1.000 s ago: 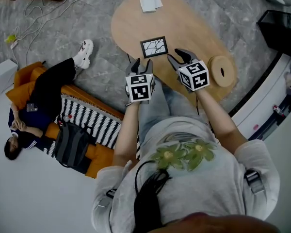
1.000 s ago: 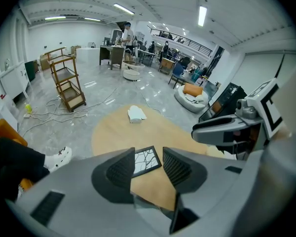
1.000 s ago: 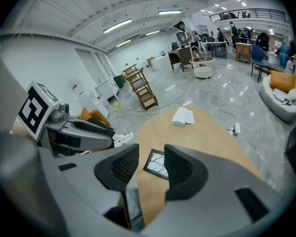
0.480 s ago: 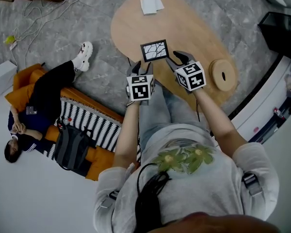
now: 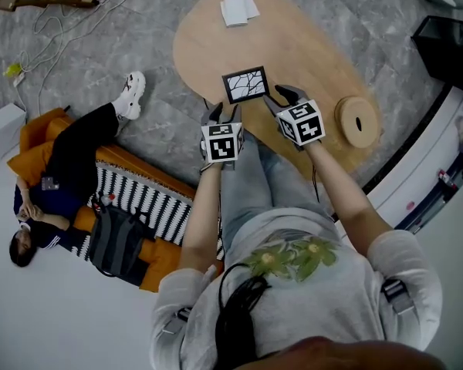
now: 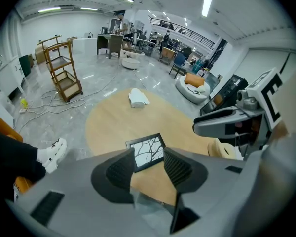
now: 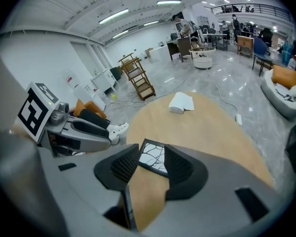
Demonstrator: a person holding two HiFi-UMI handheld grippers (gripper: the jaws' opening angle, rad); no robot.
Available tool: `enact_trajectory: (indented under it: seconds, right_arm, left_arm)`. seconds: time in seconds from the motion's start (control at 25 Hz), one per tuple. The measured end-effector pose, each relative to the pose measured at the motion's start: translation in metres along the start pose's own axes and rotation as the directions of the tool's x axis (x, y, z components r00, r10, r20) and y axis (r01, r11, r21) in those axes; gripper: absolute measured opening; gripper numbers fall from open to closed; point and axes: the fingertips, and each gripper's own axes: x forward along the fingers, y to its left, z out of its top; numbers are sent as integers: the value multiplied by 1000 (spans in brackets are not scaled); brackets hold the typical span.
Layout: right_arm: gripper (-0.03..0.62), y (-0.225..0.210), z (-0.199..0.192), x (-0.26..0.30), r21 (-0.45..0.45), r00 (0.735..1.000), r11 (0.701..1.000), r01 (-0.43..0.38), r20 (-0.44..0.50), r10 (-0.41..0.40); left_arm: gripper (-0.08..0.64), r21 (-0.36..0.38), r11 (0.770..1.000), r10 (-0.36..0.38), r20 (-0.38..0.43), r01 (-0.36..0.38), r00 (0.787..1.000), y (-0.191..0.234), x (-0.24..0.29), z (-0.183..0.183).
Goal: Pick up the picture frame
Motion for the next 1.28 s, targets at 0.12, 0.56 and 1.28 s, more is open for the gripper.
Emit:
enact_trajectory:
  seconds: [0.12, 0.56, 1.28]
  right_arm:
    - [153, -4, -7, 9, 8, 1000, 1000, 2, -12, -2]
    - [157, -26, -32, 50, -10, 995, 999, 37, -96, -38]
    - [161, -56, -63, 105, 43, 974, 996, 72, -220, -61]
  left_arm:
    - [190, -4, 1000, -2, -6, 2, 1000, 4, 10, -3]
    - [189, 13, 1000, 10, -80, -9, 997, 22, 54, -21]
    - [146, 16, 995, 96, -199, -95, 975, 54, 113, -45]
